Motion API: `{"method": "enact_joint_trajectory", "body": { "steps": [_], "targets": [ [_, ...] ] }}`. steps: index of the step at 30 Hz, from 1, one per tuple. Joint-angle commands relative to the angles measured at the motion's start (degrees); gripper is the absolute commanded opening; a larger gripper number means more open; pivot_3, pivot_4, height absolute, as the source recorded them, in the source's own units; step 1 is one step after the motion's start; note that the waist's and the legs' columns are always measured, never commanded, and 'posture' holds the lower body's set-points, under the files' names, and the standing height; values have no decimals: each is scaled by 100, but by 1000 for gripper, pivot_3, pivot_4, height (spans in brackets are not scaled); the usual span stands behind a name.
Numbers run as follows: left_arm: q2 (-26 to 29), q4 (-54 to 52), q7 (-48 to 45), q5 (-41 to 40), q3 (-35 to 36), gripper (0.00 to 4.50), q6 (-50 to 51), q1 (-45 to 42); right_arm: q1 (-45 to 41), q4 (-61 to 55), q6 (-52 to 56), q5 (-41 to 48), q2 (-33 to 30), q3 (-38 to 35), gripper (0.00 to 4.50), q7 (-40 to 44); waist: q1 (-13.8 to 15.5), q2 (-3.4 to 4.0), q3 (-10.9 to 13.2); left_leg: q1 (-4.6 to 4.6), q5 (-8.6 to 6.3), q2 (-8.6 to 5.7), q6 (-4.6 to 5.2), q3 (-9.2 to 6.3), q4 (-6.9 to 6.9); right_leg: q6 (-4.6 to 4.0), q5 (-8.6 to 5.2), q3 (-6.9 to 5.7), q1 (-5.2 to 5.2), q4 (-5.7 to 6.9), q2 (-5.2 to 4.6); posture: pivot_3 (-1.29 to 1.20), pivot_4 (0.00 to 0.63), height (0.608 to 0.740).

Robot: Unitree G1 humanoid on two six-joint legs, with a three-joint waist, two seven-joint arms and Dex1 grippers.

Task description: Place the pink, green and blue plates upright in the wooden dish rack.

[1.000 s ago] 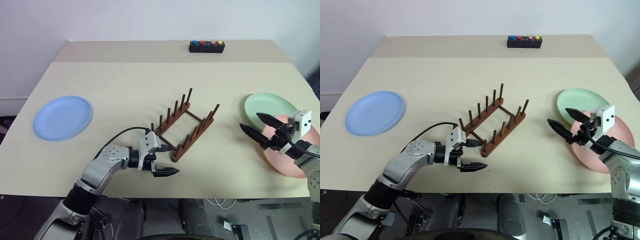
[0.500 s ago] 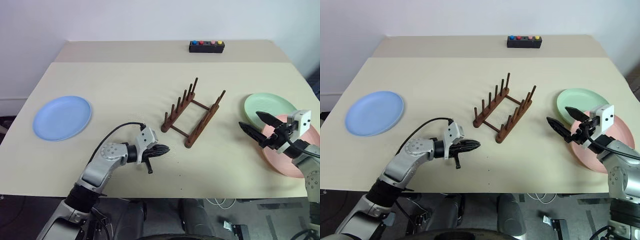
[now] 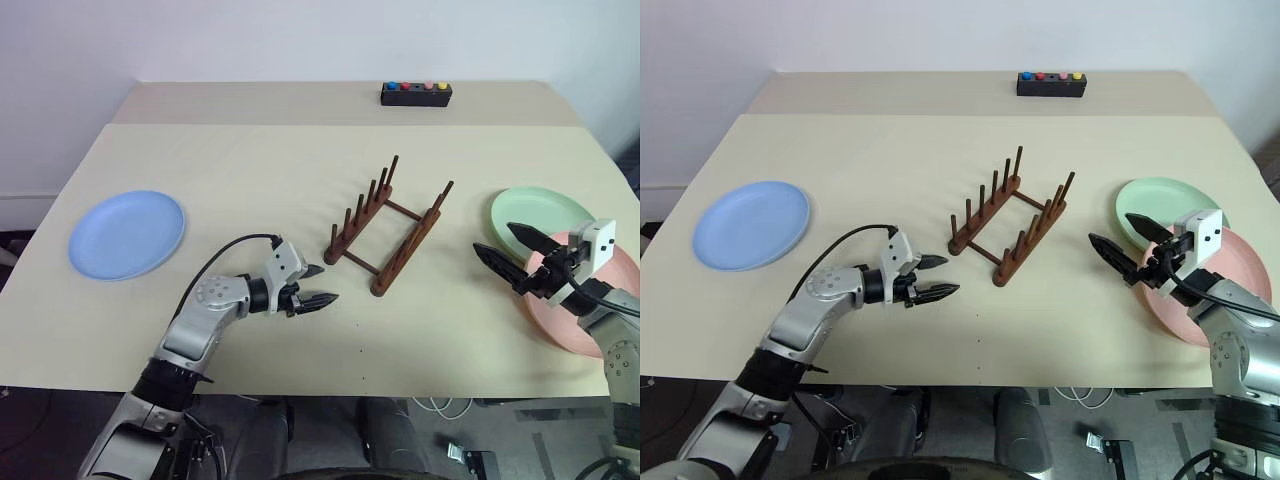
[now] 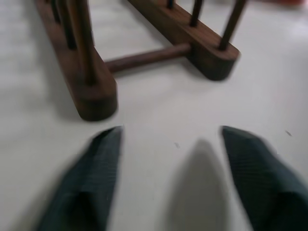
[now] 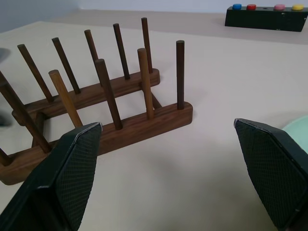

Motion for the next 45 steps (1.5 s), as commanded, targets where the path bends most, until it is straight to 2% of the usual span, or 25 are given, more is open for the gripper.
{"method": "enact_joint_trajectory", "body": {
  "steps": [1, 8, 14, 19, 22, 25, 31, 36, 42, 45],
  "targets": [
    [-223, 173, 24, 15, -33, 3348, -104, -183, 19, -258, -133, 63, 17, -136, 4500, -42, -1, 0, 0, 0, 0, 0, 0, 0, -1, 1, 0, 0, 0, -1, 0, 0, 150, 734],
    [-614, 1353, 993, 558, 309, 3348, -708, -760, 88, -316, -161, 63, 37, -159, 4500, -99, 2, 0, 0, 1, 0, -1, 0, -1, 2, 1, 1, 0, 2, 0, 0, 0, 150, 734],
    [-683, 2085, 1698, 844, 604, 3348, -1318, -1069, 107, -319, -187, 69, 40, -149, 4500, -131, -20, 0, 0, 1, 0, -1, 0, -2, -3, 3, 1, 0, -2, 1, 1, 0, 150, 734],
    [-459, 1870, 1017, 670, 550, 3348, -1407, -864, 126, -324, -201, 67, 50, -135, 4500, -145, -17, 0, 0, 0, 0, -2, 0, -2, -2, 3, 1, 0, -1, 1, 0, 0, 150, 734],
    [-197, 1165, -24, 106, 468, 3348, -1028, -531, 102, -294, -192, 68, 28, -126, 4500, -133, -46, 1, 0, 1, 0, -1, 0, -1, -7, 3, 1, 0, -4, 1, 1, 0, 150, 734],
    [-111, 790, -357, 80, 254, 3348, -776, -420, 147, -345, -89, 123, -41, -101, 4500, -27, -9, 1, 0, 0, 0, -1, 0, -2, -7, 2, 1, 0, -5, 3, 1, 0, 150, 734],
    [-483, 760, -196, 353, -96, 3348, -713, -523, 455, -708, 86, 45, -327, 79, 4500, 366, 19, 1, 0, -1, 0, -4, 0, -5, 2, 2, 0, -1, 4, -1, -1, 0, 150, 734],
    [-829, 1236, 474, 930, -259, 3348, -923, -719, 483, -787, 61, 53, -272, 58, 4500, 253, -2, 0, 0, 1, 0, -4, 0, -5, 2, 3, 1, -1, 3, 1, 0, 0, 150, 734],
    [-1182, 1616, 890, 1078, -216, 3348, -997, -877, 585, -887, 30, 25, -199, 92, 4500, 165, 14, 1, -1, 1, 0, -4, 0, -5, 2, 4, 0, -1, 5, -1, 0, 0, 150, 734],
    [-1239, 1714, 1062, 1126, -151, 2548, -1023, -915, 599, -922, 43, 39, -196, 85, 4500, 134, 16, 0, -1, 1, 0, -4, 0, -5, 4, 4, 0, -1, 7, -1, 0, 0, 150, 734]
  ]
}}
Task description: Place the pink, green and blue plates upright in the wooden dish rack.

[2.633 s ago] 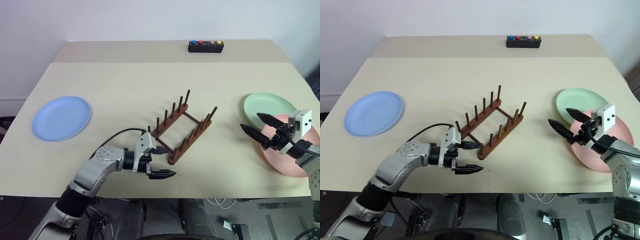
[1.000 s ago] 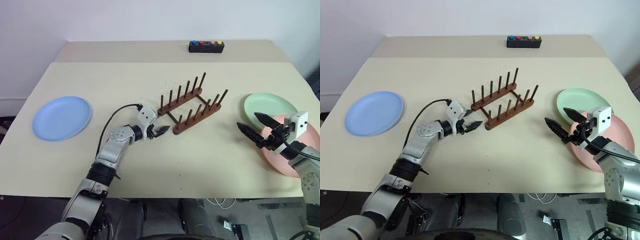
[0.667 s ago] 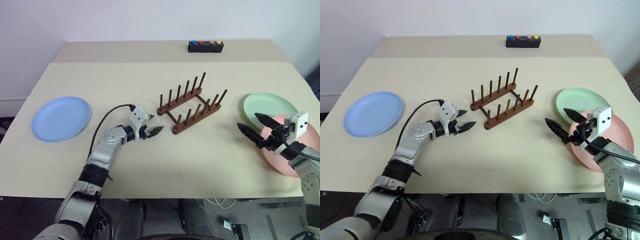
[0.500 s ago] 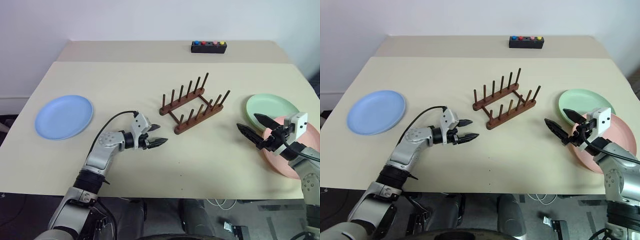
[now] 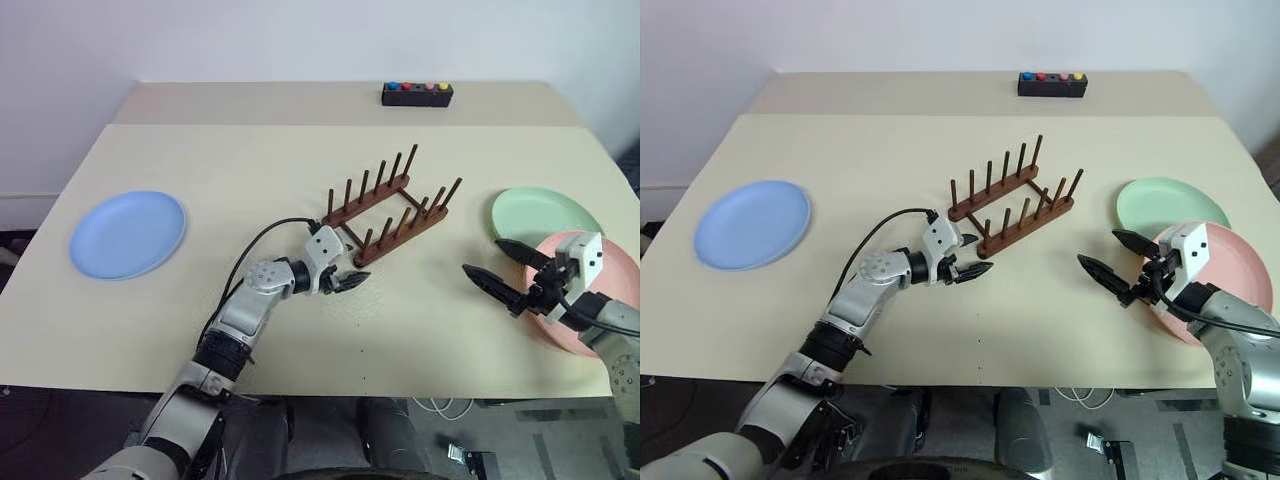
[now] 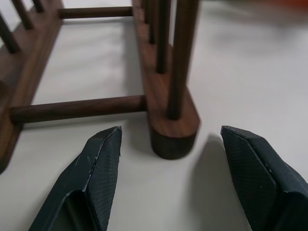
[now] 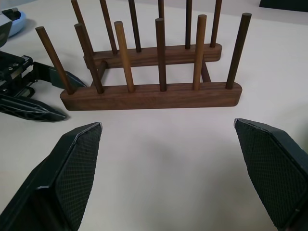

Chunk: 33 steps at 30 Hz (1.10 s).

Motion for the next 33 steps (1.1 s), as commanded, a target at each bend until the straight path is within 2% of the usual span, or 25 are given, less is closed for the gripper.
{"method": "enact_joint_trajectory", "body": {
  "steps": [1, 4, 9, 14, 18, 26, 33],
  "targets": [
    [-52, 140, 174, 71, 80, 2025, -41, -42, 16, -255, -47, 48, 11, -84, 4500, -40, -5, 0, 0, 1, 0, 0, 0, 0, 0, 0, 0, 0, 0, 0, 0, 0, 150, 734],
    [-26, 109, 127, 26, 109, 731, -93, -8, 28, -268, -53, 48, 22, -81, 4500, -59, -6, 1, -1, 2, 0, 0, 0, 0, 0, 0, 0, 0, 1, 1, 0, 0, 150, 734],
    [196, 110, -19, 82, 95, 728, -333, 11, 35, -292, -6, 94, 3, -55, 4500, -15, -17, 1, -1, 2, 0, 0, 0, -1, -2, 0, 0, 0, 0, 0, 0, 0, 150, 734],
    [744, -42, -1342, -314, 20, 728, -679, -68, 95, -306, 84, 52, -96, 57, 4500, 166, -42, 1, -1, 3, 0, 1, 0, 0, -10, -1, -1, 0, -6, 2, 2, 0, 150, 734],
    [980, 215, -1982, -444, 34, 728, -861, -296, 73, -285, 61, -5, -80, 113, 4500, 161, -2, 1, 0, -2, 0, 1, 0, 0, -6, -1, -1, 0, -6, 0, 1, 0, 150, 734],
    [749, 1307, -2602, -497, 94, 728, -1363, -881, 153, -314, 32, -33, -67, 65, 4500, 127, -6, -1, 1, -4, 0, 0, 0, -1, -6, 0, -1, -2, -8, -1, 0, 0, 150, 734],
    [483, 2518, -2624, -241, 163, 728, -2004, -1531, 185, -350, 9, -44, -45, 37, 4500, 61, -17, -2, 1, -5, 0, 0, 0, -2, -4, 1, -1, -3, -7, -1, 1, 0, 150, 734]
  ]
}}
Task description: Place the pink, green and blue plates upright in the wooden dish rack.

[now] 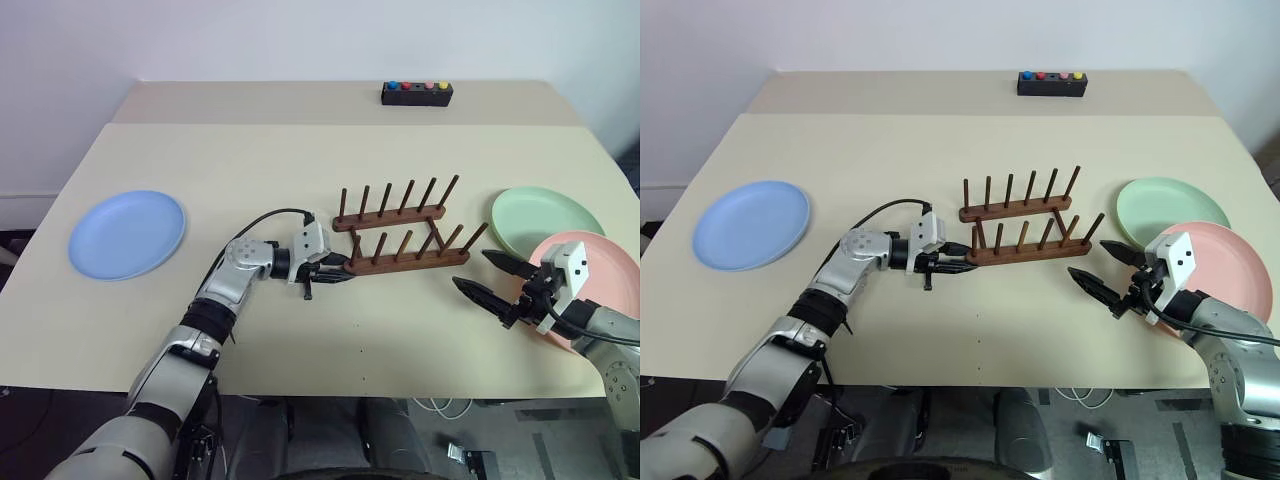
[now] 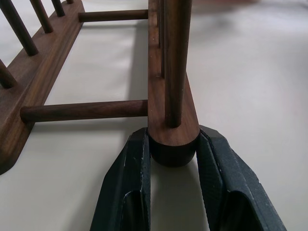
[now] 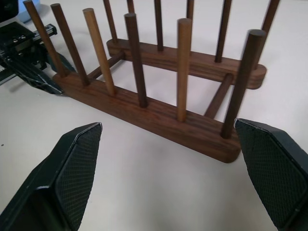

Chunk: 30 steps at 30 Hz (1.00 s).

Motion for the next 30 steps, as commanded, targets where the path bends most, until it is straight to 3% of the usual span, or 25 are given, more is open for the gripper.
{"method": "enact_joint_trajectory", "body": {
  "steps": [1, 6, 13, 14, 18, 20, 23, 28, 29, 30],
  "targets": [
    [-42, 491, -57, 94, 122, 728, -368, -365, 16, -239, -72, 28, -34, -164, 4500, -58, -9, 0, 0, 0, 0, 0, 0, 0, -1, 0, 0, 0, -1, 0, 0, 0, 150, 734],
    [-50, 968, -70, 139, 214, 728, -498, -582, 70, -269, -96, 24, -28, -180, 4500, -100, -18, -1, 1, 0, 0, 0, 0, 0, -1, 1, 0, 0, -2, 0, 0, 0, 150, 734],
    [47, 988, 235, 182, 445, 4243, -604, -509, 69, -265, -109, -7, -43, -155, 4500, -138, -14, -2, 1, -1, 0, 0, 0, -1, -1, 2, -1, 0, -2, 1, 0, 0, 150, 734],
    [122, 795, 297, 112, 538, 4449, -514, -386, 53, -264, -107, -35, -42, -137, 4500, -167, -14, -2, 1, -1, 0, 0, 0, -1, -1, 2, -1, 0, -2, 2, 0, 0, 150, 734],
    [334, -64, 305, -156, 767, 4449, 13, 142, 63, -266, -115, -96, -55, -93, 4500, -193, -45, 0, 0, 1, 0, 1, 0, -1, -7, 2, -1, 0, -5, 4, 0, 0, 150, 734],
    [518, -937, 249, -382, 865, 4500, 478, 725, 72, -206, -139, -273, -101, -12, 3963, -247, -46, 1, 0, 1, 0, 2, 0, -2, -8, 2, -1, 1, -6, 6, 0, 0, 150, 734],
    [808, -2184, 172, -554, 801, 3280, 1025, 1551, 91, -126, -185, -513, -154, 87, 2722, -281, -38, 3, -1, 1, -1, 2, 2, -1, -8, 1, 0, 2, -6, 7, -1, 0, 150, 734],
    [848, -3320, 339, -505, 420, 681, 1722, 1987, -98, 9, -203, -839, -215, 280, 85, -358, 23, 3, -1, 4, -1, 1, 1, -2, 5, -2, -1, 1, 5, 8, -2, 0, 150, 734],
    [791, -3414, 417, -453, 328, 177, 1858, 1957, -178, 81, -216, -947, -234, 338, 0, -410, 19, 2, -1, 3, -1, 1, 1, -2, 8, -5, -3, 1, 7, 4, -2, 0, 150, 734],
    [683, -3469, 507, -392, 204, 177, 1919, 1897, -284, 165, -217, -1063, -250, 419, 0, -464, 11, 2, -1, 3, -1, 1, 1, -2, 11, -6, -3, 1, 10, 3, -2, 0, 150, 734]
  ]
}}
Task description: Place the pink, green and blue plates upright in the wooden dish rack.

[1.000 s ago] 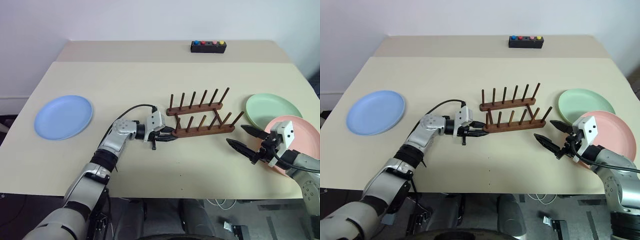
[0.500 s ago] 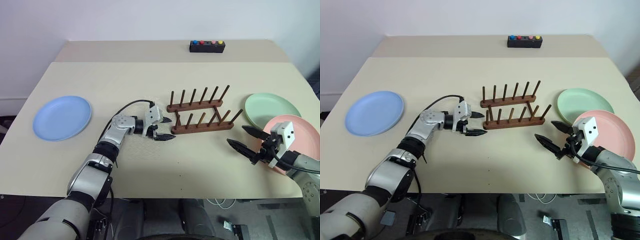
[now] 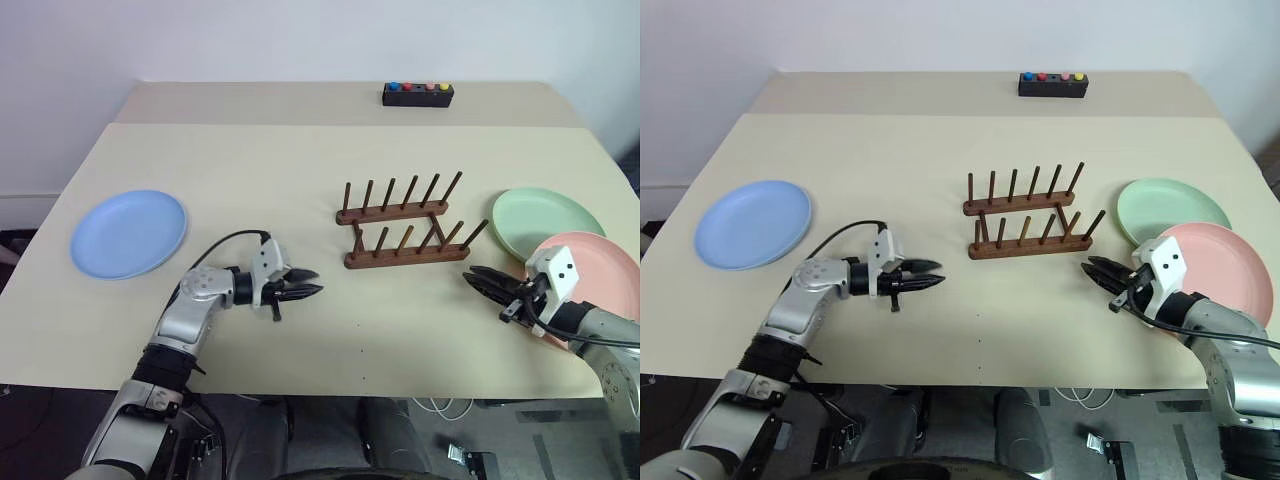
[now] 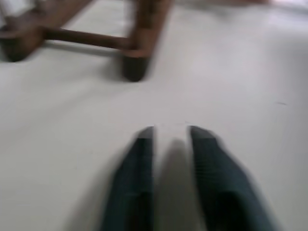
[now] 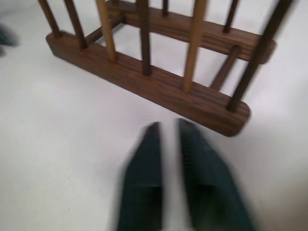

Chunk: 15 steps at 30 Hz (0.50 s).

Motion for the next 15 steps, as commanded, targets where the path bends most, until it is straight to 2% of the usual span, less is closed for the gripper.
{"method": "enact_joint_trajectory", "body": {
  "steps": [1, 7, 15],
  "targets": [
    [-242, -468, 249, 122, -310, 177, 274, -183, -292, 202, -109, -339, -126, 142, 0, -166, -10, 0, 0, 0, 0, 0, 0, 2, 1, -1, 0, 1, 0, -1, 0, 0, 150, 734],
    [-514, -44, 627, 650, -791, 177, 224, -521, -518, 367, -167, -852, -100, 504, 0, -397, -36, 0, 0, 1, 0, 0, 0, 1, -12, 6, 2, 0, -9, 0, 1, 0, 150, 734],
    [-998, 952, 1821, 1016, -490, 177, -355, -950, -1021, 921, -452, -1397, 229, 1003, 0, -826, -31, -1, -1, 4, 1, 0, 0, 1, -3, 5, 3, 0, -2, 0, 1, 0, 150, 734]
  ]
}}
